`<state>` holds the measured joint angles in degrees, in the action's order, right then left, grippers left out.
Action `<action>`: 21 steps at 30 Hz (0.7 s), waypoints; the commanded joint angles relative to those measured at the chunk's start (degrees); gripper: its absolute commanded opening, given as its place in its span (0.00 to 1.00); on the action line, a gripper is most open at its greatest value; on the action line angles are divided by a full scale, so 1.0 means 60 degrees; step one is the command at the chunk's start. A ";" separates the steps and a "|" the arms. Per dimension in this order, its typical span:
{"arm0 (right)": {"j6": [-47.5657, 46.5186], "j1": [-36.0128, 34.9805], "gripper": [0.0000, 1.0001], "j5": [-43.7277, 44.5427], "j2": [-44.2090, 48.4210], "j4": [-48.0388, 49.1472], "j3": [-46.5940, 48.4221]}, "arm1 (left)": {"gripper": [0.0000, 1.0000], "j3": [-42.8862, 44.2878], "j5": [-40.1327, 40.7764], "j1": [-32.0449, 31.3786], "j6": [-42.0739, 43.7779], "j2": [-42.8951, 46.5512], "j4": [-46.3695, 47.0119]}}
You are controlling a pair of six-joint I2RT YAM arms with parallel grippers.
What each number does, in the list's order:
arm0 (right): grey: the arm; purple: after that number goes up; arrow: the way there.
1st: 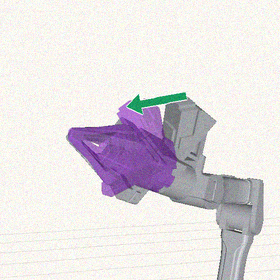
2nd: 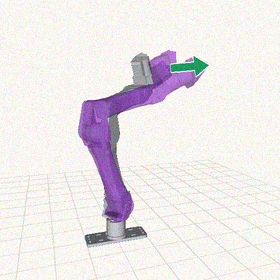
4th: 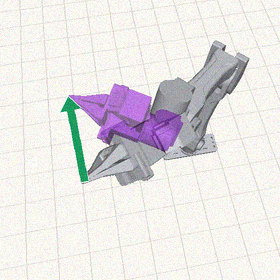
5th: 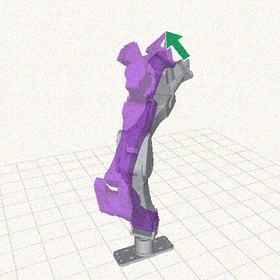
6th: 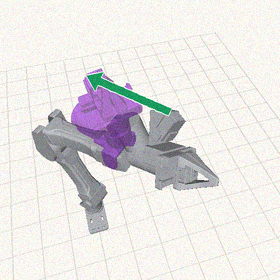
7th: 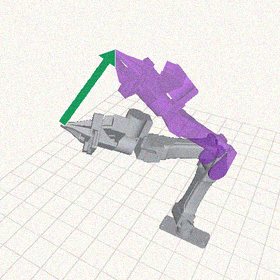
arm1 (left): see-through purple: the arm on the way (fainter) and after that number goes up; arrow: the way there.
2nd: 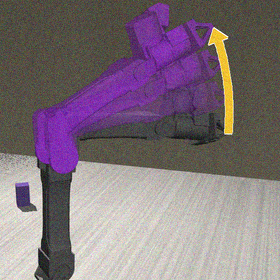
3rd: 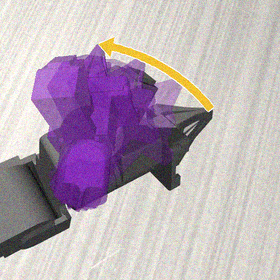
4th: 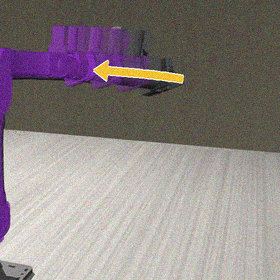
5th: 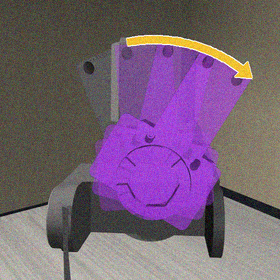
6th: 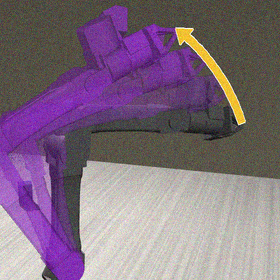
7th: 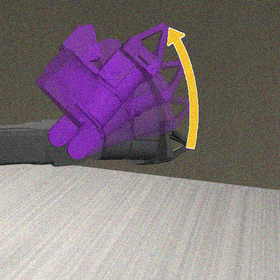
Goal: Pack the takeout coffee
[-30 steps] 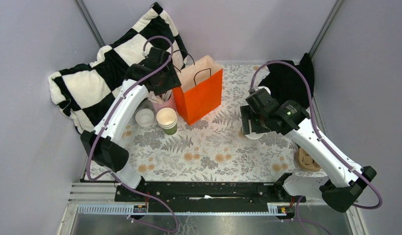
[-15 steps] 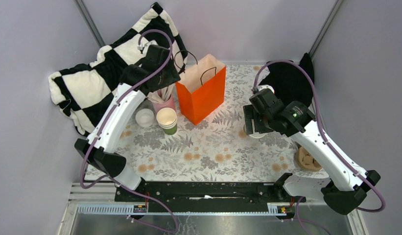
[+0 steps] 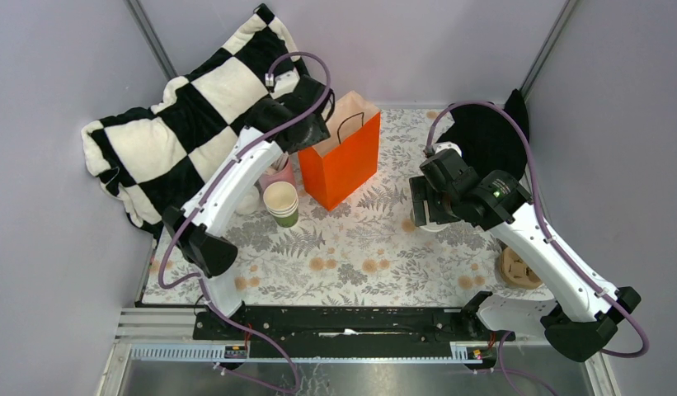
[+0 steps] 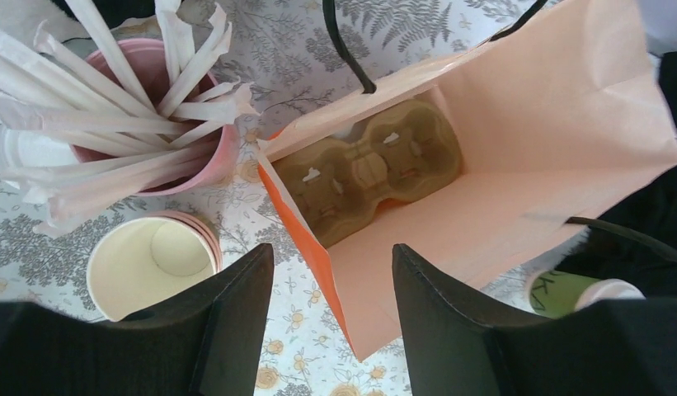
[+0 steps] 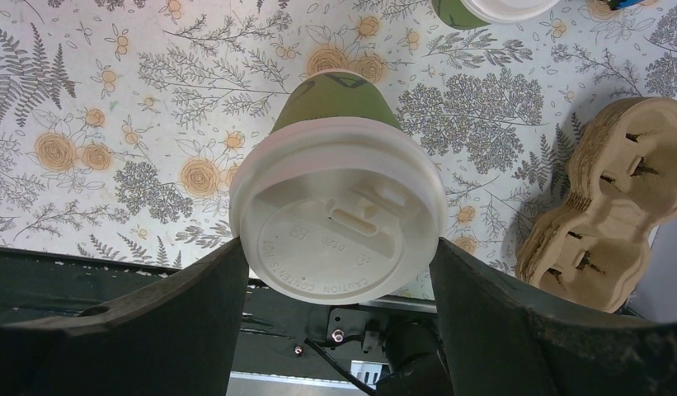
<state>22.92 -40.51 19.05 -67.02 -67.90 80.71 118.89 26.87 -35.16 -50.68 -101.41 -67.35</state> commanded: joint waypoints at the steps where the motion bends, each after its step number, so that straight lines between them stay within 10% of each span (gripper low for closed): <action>1: -0.0008 -0.0060 0.76 0.0396 0.0137 -0.0018 0.0353 | 0.59 0.0520 0.1422 -0.0363 -0.0649 -0.0067 -0.0684; 21: -0.1144 -0.0060 0.75 0.0499 -0.0059 0.0351 0.2632 | 0.28 -0.0663 0.0564 -0.0236 0.0340 -0.0225 0.0463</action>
<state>19.94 -40.51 20.51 -67.02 -68.20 92.75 116.57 31.68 -37.19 -51.07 -104.38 -67.66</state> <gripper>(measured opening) 0.818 0.313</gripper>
